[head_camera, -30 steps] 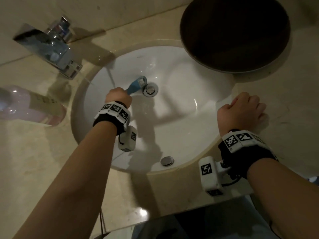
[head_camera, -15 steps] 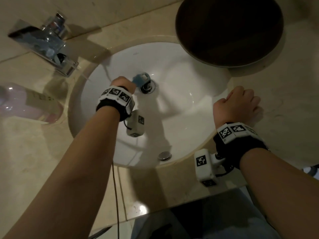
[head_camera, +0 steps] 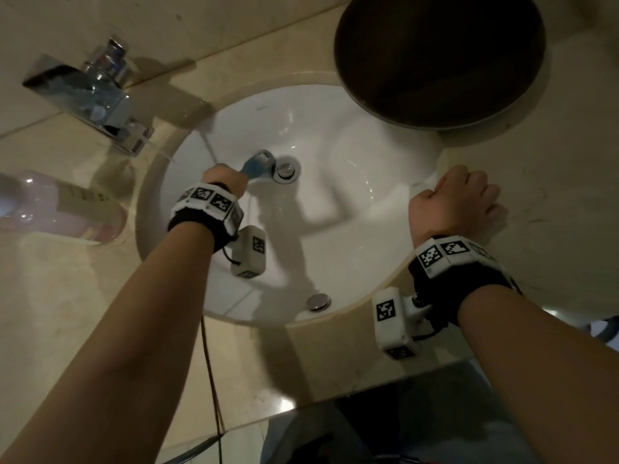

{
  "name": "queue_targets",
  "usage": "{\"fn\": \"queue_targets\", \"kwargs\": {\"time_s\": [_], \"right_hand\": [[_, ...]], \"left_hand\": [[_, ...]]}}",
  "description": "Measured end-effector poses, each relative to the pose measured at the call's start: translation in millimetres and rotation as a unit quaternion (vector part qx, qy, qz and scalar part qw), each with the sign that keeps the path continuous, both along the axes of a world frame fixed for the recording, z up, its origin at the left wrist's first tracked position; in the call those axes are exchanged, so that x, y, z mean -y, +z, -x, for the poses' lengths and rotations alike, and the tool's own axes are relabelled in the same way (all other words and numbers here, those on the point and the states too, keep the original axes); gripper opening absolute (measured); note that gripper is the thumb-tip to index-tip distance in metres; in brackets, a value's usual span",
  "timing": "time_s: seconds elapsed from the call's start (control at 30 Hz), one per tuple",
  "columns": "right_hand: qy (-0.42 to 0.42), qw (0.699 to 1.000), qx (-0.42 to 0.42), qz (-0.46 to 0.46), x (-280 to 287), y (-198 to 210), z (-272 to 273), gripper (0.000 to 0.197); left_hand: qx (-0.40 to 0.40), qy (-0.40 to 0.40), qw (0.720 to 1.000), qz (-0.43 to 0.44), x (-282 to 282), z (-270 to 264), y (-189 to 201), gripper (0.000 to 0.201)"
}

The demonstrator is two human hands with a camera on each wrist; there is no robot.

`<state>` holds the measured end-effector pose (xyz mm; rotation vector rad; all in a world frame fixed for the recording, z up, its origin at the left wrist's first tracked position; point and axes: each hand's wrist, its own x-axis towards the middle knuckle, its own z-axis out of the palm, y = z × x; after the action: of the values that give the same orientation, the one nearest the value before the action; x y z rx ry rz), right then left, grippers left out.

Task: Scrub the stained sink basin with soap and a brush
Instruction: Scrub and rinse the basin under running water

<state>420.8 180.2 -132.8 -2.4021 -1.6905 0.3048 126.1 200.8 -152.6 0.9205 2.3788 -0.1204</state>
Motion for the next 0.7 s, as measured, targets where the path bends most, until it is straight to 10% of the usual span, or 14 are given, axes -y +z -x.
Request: {"fn": "queue_targets", "kwargs": {"time_s": [0.37,0.7], "right_hand": [[0.007,0.999,0.002,-0.033,2,-3,0,0.026],[0.007,1.0,-0.009,0.0,2,1,0,0.027]], "left_hand": [[0.254,0.036,0.967,0.004,-11,-83,3,0.03],[-0.039,-0.101,0.994,0.029,2,-52,17,0.025]]}}
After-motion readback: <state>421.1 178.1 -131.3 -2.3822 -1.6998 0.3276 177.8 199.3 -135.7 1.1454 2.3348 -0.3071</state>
